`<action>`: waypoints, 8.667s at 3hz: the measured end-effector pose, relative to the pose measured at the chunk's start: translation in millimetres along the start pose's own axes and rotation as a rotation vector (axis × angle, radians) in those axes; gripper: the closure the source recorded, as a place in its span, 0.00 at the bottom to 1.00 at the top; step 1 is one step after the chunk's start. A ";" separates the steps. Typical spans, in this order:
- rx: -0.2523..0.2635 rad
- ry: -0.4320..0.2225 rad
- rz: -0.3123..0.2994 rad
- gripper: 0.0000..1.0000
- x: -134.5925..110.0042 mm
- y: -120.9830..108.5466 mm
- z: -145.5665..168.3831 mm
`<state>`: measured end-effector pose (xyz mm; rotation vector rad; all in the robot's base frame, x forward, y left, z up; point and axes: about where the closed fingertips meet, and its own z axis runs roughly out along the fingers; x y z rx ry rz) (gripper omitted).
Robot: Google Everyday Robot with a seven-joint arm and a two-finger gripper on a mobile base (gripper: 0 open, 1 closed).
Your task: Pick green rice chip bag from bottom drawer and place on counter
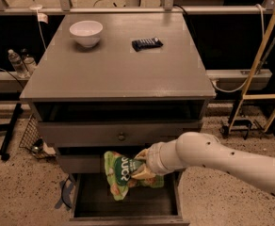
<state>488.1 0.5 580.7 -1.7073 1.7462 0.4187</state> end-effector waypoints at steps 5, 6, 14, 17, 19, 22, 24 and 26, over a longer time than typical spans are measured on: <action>0.141 0.004 -0.186 1.00 -75.8 -61.1 -109.4; 0.173 0.021 -0.271 1.00 -99.4 -80.7 -131.2; 0.389 -0.010 -0.493 1.00 -203.5 -251.5 -220.4; 0.395 -0.039 -0.461 0.61 -198.3 -279.1 -205.4; 0.389 -0.042 -0.462 0.16 -199.6 -277.9 -200.9; 0.382 -0.007 -0.453 0.00 -191.5 -277.2 -203.8; 0.428 0.115 -0.338 0.00 -134.3 -295.6 -256.5; 0.580 0.124 -0.235 0.00 -78.2 -314.7 -332.3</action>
Offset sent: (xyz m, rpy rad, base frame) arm 0.0304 -0.0326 0.1359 -0.0145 -0.2044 0.0092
